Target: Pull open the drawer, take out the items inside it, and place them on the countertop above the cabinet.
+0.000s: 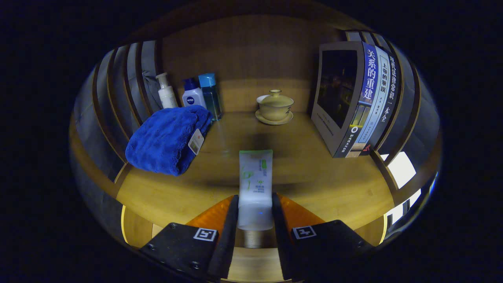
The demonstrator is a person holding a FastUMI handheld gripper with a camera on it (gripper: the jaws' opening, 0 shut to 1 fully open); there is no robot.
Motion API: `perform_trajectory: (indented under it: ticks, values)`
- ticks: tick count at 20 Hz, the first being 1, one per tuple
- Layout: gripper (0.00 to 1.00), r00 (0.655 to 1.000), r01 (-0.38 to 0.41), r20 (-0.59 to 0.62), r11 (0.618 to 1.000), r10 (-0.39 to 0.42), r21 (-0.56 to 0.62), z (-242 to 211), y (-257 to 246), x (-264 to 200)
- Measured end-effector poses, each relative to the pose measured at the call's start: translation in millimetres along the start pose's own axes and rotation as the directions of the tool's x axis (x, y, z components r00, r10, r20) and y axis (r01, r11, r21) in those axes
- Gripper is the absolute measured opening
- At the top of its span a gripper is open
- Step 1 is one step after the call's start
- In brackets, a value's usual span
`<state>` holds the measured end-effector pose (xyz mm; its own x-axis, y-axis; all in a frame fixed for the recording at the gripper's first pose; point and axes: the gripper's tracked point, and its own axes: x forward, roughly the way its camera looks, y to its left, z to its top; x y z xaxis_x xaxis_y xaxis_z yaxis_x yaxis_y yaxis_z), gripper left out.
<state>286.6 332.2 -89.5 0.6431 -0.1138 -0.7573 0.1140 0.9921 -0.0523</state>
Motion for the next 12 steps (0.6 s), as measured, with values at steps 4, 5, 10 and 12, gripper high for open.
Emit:
perform_trajectory:
  ticks: [4,5,10,12]
  values:
    - [0.90,1.000,0.006,0.007,1.000,-0.006,0.016,-1,0,-4]
    - [1.00,1.000,0.002,0.013,1.000,-0.002,0.024,0,1,-5]
    - [0.98,0.994,-0.044,0.106,0.999,0.041,0.027,20,13,-31]
    - [0.98,0.979,-0.066,0.193,0.997,0.059,0.028,37,21,-54]
